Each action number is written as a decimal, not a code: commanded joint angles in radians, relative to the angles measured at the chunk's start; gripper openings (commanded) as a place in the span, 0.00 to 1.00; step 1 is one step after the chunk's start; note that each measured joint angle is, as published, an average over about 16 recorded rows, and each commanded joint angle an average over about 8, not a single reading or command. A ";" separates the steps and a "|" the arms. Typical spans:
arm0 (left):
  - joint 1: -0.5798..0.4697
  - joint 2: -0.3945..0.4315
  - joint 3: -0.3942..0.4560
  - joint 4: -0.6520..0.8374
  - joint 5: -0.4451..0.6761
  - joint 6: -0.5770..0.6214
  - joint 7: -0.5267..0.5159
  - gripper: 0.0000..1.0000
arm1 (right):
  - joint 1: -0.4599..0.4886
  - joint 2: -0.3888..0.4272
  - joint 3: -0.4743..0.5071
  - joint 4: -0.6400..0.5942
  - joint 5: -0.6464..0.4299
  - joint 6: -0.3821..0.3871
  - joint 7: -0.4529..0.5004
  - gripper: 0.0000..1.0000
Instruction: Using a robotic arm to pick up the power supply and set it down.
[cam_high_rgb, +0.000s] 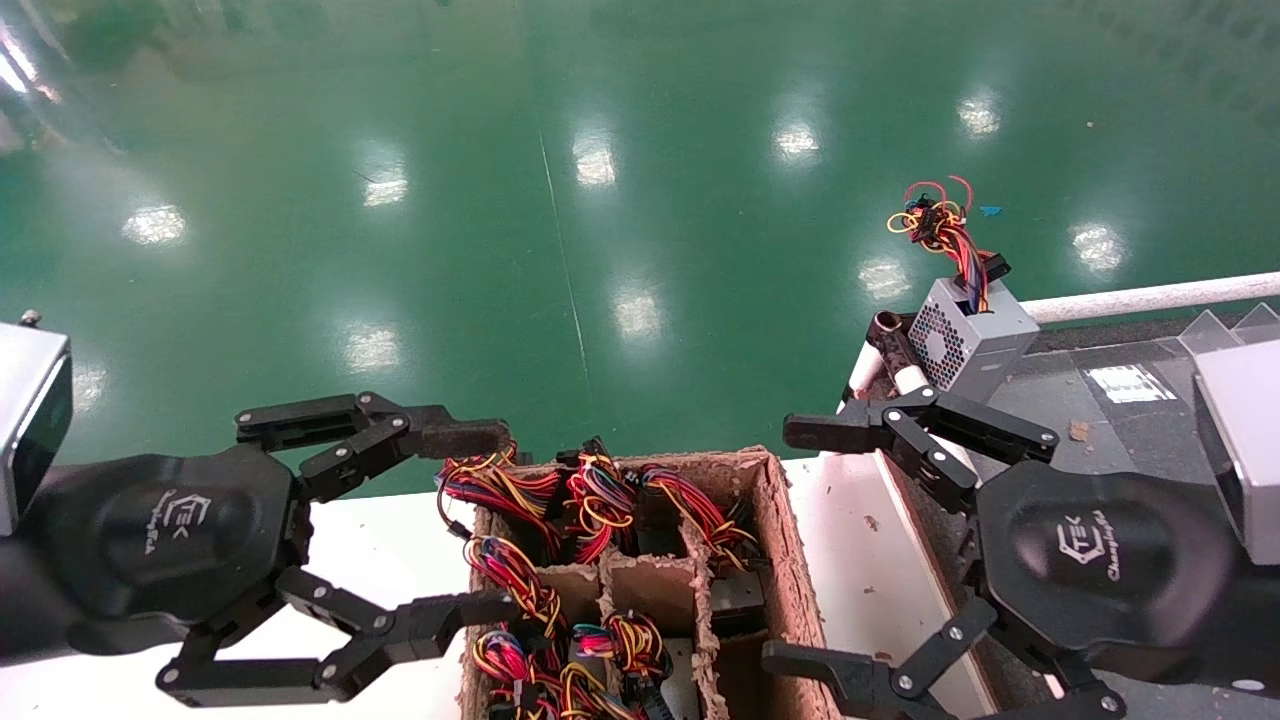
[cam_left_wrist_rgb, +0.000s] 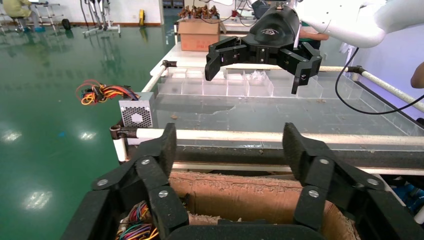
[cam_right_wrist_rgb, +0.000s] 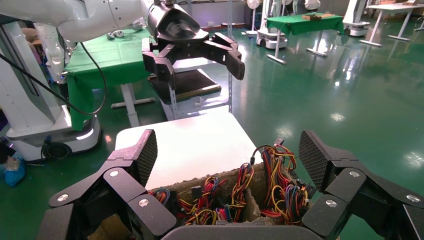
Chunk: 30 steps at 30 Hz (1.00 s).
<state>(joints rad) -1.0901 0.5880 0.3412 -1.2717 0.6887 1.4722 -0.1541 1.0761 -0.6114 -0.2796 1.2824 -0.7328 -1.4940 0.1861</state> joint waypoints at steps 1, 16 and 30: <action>0.000 0.000 0.000 0.000 0.000 0.000 0.000 0.00 | 0.000 0.000 0.000 0.000 0.000 0.000 0.000 1.00; 0.000 0.000 0.000 0.000 0.000 0.000 0.000 0.00 | 0.000 0.000 0.000 0.000 0.000 0.000 0.000 1.00; 0.000 0.000 0.000 0.000 0.000 0.000 0.000 0.40 | 0.000 0.000 0.000 0.000 0.000 0.000 0.000 1.00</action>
<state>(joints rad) -1.0901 0.5880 0.3412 -1.2717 0.6886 1.4722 -0.1541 1.0761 -0.6114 -0.2796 1.2823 -0.7328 -1.4940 0.1861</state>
